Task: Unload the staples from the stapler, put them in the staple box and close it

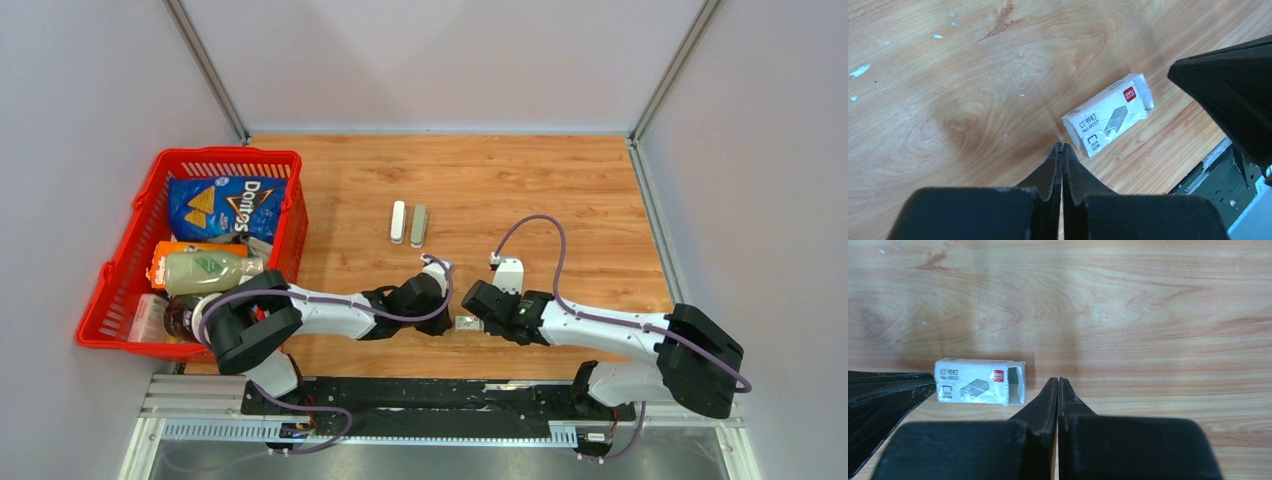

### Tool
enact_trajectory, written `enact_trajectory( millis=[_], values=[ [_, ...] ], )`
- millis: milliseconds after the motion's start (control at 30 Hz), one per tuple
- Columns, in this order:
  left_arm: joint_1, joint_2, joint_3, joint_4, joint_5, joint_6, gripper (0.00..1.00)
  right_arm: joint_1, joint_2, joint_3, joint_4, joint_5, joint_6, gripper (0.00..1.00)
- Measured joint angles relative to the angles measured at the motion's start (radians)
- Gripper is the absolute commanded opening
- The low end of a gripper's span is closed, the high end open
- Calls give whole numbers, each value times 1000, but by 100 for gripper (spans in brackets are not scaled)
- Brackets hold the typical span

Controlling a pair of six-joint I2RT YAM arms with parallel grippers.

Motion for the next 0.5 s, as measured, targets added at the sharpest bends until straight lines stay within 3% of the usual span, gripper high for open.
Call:
enact_trajectory(
  millis=[500],
  values=[
    [-1,31,22,18,15,0,0,-9,100,-16,121,-55,-5,0]
  ],
)
